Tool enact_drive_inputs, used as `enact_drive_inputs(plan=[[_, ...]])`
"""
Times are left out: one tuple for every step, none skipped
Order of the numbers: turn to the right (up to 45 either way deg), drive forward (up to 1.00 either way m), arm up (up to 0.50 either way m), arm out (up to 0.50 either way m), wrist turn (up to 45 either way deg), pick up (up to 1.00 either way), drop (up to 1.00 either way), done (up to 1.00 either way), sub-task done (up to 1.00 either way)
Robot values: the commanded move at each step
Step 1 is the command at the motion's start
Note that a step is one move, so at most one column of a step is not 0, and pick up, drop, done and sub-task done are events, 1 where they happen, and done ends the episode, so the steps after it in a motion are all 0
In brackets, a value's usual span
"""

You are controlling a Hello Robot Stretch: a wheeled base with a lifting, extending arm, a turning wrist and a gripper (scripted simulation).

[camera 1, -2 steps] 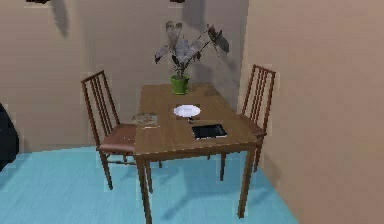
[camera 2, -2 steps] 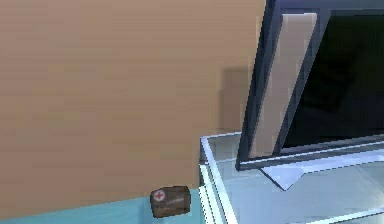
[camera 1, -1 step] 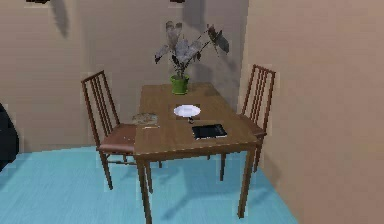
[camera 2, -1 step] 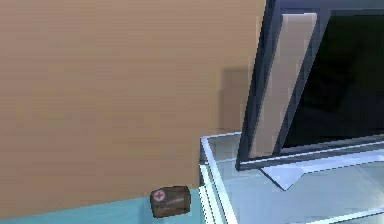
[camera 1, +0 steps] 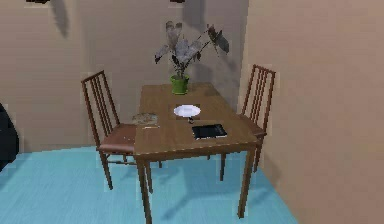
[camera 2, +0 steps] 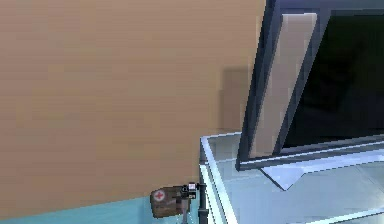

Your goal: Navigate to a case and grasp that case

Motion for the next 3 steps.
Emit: enact_drive_inputs(plan=[[0.0,0.0,0.0,0.0,45.0,0.0,0.0,0.0,0.0],[0.0,0.0,0.0,0.0,45.0,0.0,0.0,0.0,0.0],[0.0,0.0,0.0,0.0,45.0,0.0,0.0,0.0,0.0]])
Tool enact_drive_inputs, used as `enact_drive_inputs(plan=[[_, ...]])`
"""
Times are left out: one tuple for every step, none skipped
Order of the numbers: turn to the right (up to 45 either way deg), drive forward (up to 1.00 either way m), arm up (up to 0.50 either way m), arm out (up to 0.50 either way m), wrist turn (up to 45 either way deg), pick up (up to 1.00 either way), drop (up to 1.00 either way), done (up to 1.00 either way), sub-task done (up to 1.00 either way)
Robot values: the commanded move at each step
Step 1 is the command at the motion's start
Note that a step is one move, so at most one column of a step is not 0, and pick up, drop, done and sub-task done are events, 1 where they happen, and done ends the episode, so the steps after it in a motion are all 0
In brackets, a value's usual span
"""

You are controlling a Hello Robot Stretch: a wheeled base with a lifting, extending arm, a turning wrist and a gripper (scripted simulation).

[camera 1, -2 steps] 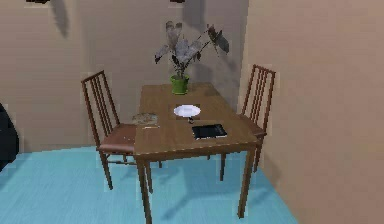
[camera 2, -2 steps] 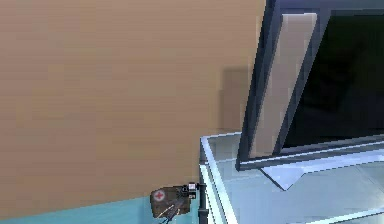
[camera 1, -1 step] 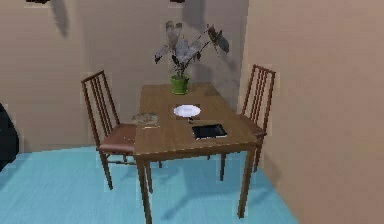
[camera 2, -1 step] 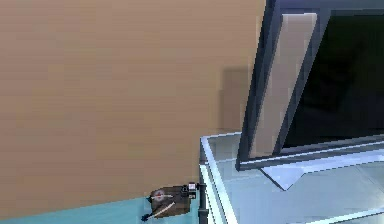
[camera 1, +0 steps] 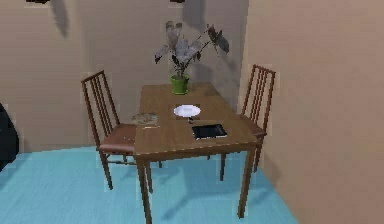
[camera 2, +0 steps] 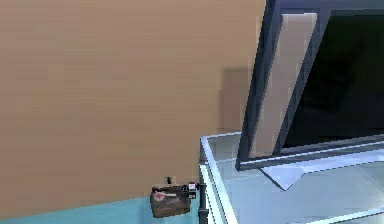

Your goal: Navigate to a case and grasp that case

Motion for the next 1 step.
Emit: enact_drive_inputs(plan=[[0.0,0.0,0.0,0.0,6.0,0.0,0.0,0.0,0.0]])
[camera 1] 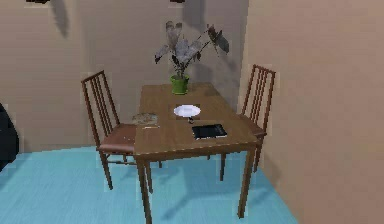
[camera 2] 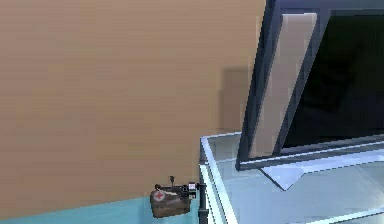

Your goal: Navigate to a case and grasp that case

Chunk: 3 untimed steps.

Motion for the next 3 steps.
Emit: enact_drive_inputs(plan=[[0.0,0.0,-0.3,0.0,0.0,0.0,0.0,0.0,0.0],[0.0,0.0,0.0,0.0,0.0,1.0,0.0,0.0,0.0],[0.0,0.0,0.1,0.0,0.0,0.0,0.0,0.0,0.0]])
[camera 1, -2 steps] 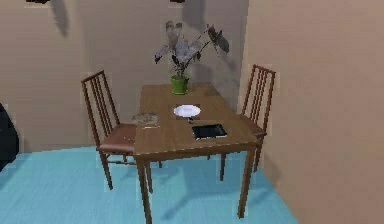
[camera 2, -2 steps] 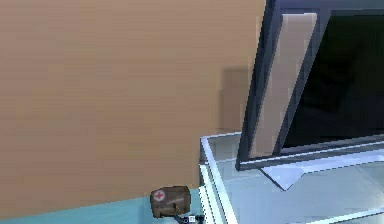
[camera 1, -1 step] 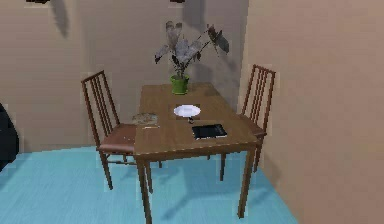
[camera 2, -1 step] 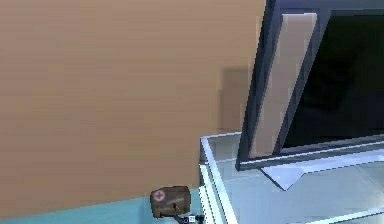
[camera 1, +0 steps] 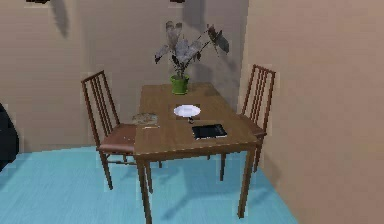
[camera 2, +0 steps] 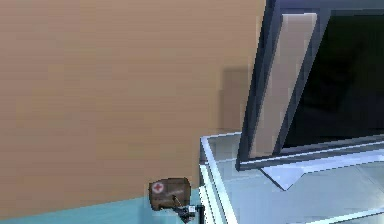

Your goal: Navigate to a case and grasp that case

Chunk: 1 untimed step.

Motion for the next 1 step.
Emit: enact_drive_inputs(plan=[[0.0,0.0,0.0,0.0,0.0,0.0,0.0,1.0,0.0]])
